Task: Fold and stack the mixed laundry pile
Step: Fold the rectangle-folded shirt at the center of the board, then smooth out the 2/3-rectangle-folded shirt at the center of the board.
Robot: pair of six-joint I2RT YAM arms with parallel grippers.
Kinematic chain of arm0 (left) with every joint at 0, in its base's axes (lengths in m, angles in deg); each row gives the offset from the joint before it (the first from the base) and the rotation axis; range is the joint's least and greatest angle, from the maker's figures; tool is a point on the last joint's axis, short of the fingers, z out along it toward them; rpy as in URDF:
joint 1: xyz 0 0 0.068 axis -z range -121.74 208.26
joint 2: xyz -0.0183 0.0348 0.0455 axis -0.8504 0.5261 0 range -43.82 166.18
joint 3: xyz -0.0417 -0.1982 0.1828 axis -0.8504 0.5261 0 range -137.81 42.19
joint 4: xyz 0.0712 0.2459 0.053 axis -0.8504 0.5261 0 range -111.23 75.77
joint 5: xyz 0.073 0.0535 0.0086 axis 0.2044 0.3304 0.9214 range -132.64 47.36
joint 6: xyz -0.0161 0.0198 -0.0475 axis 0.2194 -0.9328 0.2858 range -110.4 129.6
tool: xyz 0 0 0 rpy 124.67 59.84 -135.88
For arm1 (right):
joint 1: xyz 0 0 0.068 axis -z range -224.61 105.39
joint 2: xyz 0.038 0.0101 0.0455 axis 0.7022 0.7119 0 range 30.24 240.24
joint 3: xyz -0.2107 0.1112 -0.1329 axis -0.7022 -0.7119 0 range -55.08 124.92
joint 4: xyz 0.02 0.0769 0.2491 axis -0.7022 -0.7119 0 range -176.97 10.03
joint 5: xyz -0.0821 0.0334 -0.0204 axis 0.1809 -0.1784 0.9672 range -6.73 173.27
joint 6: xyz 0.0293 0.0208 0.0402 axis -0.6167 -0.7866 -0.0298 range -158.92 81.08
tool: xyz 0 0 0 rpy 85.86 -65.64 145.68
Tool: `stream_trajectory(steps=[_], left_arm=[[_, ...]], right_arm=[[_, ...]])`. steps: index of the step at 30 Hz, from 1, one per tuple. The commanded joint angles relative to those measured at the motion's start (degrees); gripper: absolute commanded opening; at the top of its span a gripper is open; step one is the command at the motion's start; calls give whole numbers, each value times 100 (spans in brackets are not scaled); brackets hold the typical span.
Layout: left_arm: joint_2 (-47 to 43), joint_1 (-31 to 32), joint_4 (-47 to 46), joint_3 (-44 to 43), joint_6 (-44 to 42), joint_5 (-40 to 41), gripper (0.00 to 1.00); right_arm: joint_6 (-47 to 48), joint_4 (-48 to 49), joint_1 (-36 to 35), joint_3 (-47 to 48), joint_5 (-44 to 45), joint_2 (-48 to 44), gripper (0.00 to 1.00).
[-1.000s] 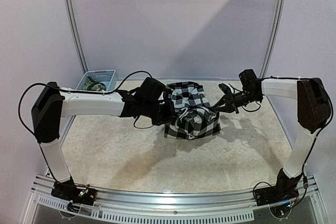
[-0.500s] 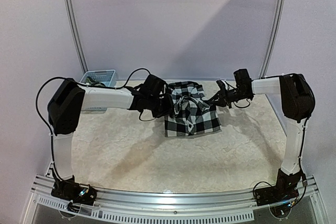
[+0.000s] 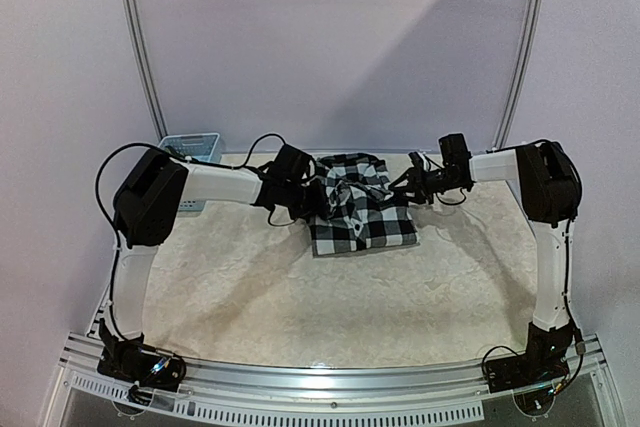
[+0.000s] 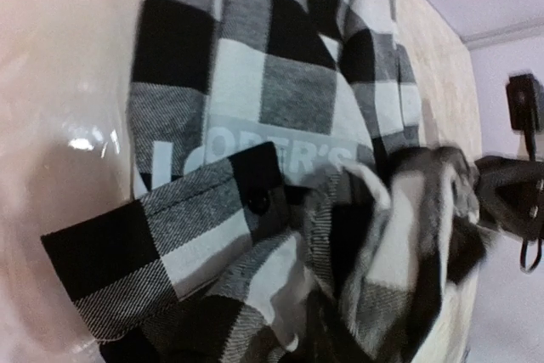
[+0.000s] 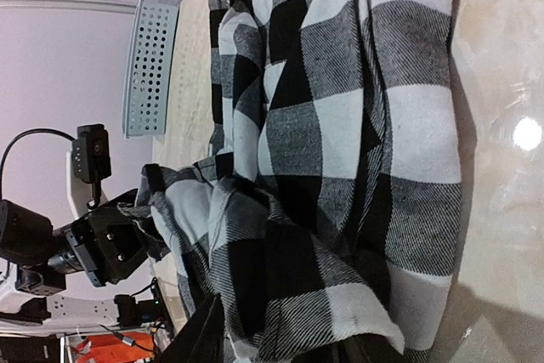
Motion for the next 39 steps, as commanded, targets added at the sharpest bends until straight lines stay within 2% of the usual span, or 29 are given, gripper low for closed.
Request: stream_trajectory(steps=[1,2,5,6,7,8,11,13,16,18,23,30,35,39], left_arm=[[6,-203,-293,-350,-514,10,45],[-74,-234,-285,-355,-620,-42,58],[-670,-299,-278,-39,-1031,118,67],[-884,-299,-223,123,-1148,290,75],[-1088,-299,-149,275,-1256,425,94],[-1238,-298,-38,389,-1347,549,99],[-1582,-246,159,719,-1486,613,99],[-1684,-162,215,867,-1560,754,100],[-1623,-19,406,802,-1697,983,100],[-1448,5,398,630,-1677,720,100],[-891,52,644,-22,-1503,-378,95],[118,-129,1076,-1183,-1235,-1136,80],[1170,-438,1131,-2229,-923,-1523,75],[1900,-630,1466,-3258,-907,-1529,74]], right_arm=[[-135,480,242,281,-23,228,52],[-182,559,312,209,-66,158,56],[-275,834,572,-274,-162,-400,61],[-268,800,645,-381,-160,-555,61],[-211,676,711,-466,-137,-742,62],[-32,523,753,-537,-82,-963,62],[776,-47,768,-676,149,-1337,63],[1014,-77,761,-833,150,-1503,63],[1077,-85,753,-931,-34,-1524,60],[1013,-119,716,-871,-212,-1433,55],[1257,-360,347,-620,-587,-1239,42],[1412,-439,-129,-240,-904,-722,30],[809,-217,-188,-170,-986,-173,25],[946,-469,-210,-62,-788,126,25]])
